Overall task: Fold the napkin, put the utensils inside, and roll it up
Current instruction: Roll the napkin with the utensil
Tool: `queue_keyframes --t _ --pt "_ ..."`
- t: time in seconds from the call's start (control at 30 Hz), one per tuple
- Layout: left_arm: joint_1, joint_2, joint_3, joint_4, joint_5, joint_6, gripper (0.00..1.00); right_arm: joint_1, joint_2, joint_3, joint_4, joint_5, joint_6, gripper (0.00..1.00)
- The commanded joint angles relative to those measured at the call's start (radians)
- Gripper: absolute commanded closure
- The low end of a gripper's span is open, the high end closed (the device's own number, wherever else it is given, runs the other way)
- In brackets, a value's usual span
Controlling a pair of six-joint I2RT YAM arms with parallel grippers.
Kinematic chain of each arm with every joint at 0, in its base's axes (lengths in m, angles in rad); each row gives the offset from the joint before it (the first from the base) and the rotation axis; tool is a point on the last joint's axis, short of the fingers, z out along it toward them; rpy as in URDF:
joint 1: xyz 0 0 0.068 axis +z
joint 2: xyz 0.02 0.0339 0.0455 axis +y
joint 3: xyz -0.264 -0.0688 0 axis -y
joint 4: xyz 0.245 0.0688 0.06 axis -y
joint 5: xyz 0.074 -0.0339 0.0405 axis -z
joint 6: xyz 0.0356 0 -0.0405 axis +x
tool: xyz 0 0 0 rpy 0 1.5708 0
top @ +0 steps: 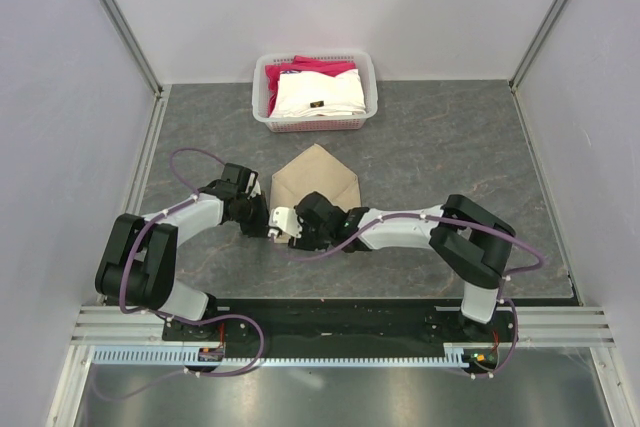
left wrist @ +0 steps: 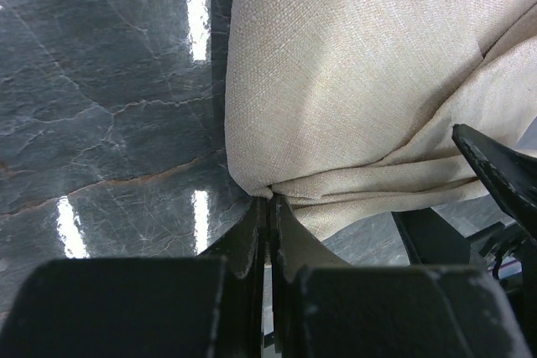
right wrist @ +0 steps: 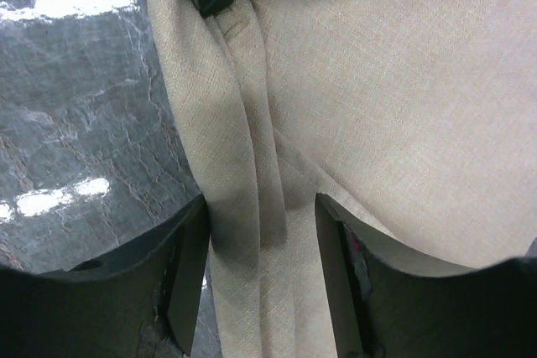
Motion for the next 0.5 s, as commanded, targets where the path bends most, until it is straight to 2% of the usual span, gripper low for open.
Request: queue_keyframes --t 0.0,0.17,0.2,0.27,0.37,0.4,0.47 --pt "0.001 0.016 0.023 -0.020 0.023 0.045 0.98 -0.027 0.036 0.072 -0.062 -0.132 0.013 0.40" --pt "0.001 0.011 0.028 -0.014 0.026 0.048 0.98 -0.076 0.076 0.116 -0.166 -0.242 0.051 0.49" --pt "0.001 0.004 0.028 -0.012 0.023 0.048 0.98 -0.082 0.080 0.127 -0.181 -0.258 0.057 0.55" --pt "0.001 -0.010 0.029 -0.012 0.003 0.046 0.98 -0.100 0.097 0.136 -0.229 -0.306 0.072 0.59" --pt "0.001 -0.051 0.029 -0.012 -0.031 0.042 0.88 -0.114 0.113 0.139 -0.266 -0.351 0.097 0.69" --pt "0.003 -0.064 0.028 -0.011 -0.039 0.037 0.78 -0.117 0.113 0.138 -0.272 -0.355 0.102 0.71" --pt "0.006 -0.103 0.019 -0.012 -0.066 0.031 0.69 -0.119 0.114 0.132 -0.293 -0.364 0.118 0.73"
